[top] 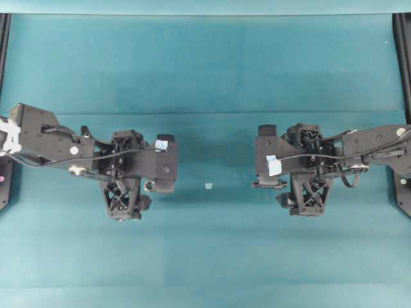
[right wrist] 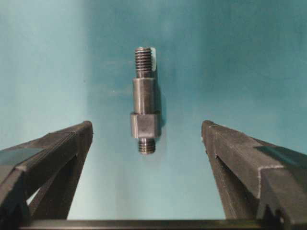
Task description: Insert the washer onto the shaft with both hands.
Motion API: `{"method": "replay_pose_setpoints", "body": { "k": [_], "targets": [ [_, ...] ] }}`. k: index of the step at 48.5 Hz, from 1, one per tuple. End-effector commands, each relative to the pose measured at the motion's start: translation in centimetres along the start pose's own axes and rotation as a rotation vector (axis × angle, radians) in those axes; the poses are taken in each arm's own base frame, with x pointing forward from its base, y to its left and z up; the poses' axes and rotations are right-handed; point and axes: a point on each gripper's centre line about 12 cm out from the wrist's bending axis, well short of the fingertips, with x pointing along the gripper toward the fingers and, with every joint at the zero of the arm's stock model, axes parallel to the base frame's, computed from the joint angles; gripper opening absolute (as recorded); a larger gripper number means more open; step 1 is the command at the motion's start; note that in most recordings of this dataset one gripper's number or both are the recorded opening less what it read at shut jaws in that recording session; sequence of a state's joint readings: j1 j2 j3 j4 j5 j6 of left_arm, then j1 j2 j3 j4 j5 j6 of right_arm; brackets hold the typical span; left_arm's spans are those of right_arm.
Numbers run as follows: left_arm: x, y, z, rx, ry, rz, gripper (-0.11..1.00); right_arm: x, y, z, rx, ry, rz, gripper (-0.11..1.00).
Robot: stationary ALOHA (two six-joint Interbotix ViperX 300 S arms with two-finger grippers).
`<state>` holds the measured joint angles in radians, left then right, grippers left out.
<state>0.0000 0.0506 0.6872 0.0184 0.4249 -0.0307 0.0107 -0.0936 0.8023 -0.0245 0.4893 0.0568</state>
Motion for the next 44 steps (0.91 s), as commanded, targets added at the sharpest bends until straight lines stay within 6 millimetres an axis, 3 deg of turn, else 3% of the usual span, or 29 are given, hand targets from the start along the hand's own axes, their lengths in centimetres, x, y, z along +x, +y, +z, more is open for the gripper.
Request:
{"method": "replay_pose_setpoints", "body": {
  "k": [1, 44],
  "targets": [
    [0.0, 0.0, 0.4, 0.003, -0.018, 0.000, 0.91, 0.0, 0.1, 0.3, -0.007, -0.011, 0.001, 0.92],
    [1.2, -0.3, 0.1, -0.002, -0.012, -0.004, 0.91, 1.9, 0.1, 0.1, -0.005, 0.002, 0.003, 0.92]
  ]
}}
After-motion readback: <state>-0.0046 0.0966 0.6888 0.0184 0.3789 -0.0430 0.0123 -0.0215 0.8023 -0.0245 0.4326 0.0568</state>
